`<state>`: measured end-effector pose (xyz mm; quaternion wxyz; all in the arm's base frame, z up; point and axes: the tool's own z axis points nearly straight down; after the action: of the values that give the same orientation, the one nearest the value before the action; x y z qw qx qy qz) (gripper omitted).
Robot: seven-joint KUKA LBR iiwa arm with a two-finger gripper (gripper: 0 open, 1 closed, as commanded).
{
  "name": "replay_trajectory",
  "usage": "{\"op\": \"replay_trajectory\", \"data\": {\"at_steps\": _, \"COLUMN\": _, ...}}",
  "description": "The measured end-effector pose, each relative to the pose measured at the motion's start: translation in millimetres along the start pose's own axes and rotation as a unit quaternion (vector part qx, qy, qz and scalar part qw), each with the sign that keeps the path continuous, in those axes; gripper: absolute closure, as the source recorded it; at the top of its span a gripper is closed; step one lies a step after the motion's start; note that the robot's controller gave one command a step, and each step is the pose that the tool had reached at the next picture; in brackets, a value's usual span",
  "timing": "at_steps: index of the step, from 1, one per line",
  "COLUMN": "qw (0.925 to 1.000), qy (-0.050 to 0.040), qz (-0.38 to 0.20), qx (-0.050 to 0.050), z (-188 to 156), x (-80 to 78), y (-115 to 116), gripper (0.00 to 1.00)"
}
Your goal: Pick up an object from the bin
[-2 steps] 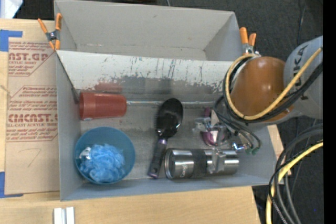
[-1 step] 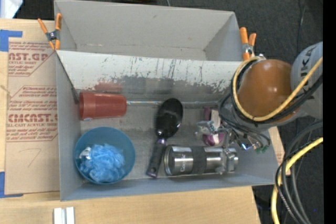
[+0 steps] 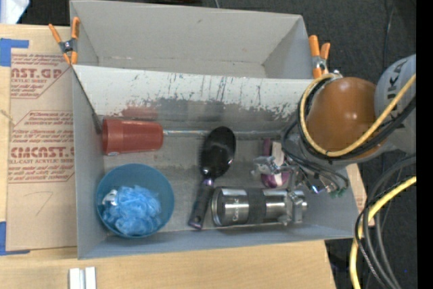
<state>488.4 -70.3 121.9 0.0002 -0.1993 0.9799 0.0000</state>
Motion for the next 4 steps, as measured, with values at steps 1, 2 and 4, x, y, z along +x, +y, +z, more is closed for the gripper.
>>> {"op": "replay_trajectory", "data": {"at_steps": 1, "qw": 0.9938, "qy": 0.0021, "qz": -0.111, "qx": -0.002, "z": 54.6, "x": -17.4, "y": -13.7, "gripper": 0.0}}
{"op": "replay_trajectory", "data": {"at_steps": 2, "qw": 0.9833, "qy": -0.0096, "qz": -0.182, "qx": 0.006, "z": 43.2, "x": 18.1, "y": -41.0, "gripper": 1.0}}
{"op": "replay_trajectory", "data": {"at_steps": 4, "qw": 0.9827, "qy": -0.0168, "qz": -0.184, "qx": 0.01, "z": 41.5, "x": 16.6, "y": -28.3, "gripper": 1.0}}
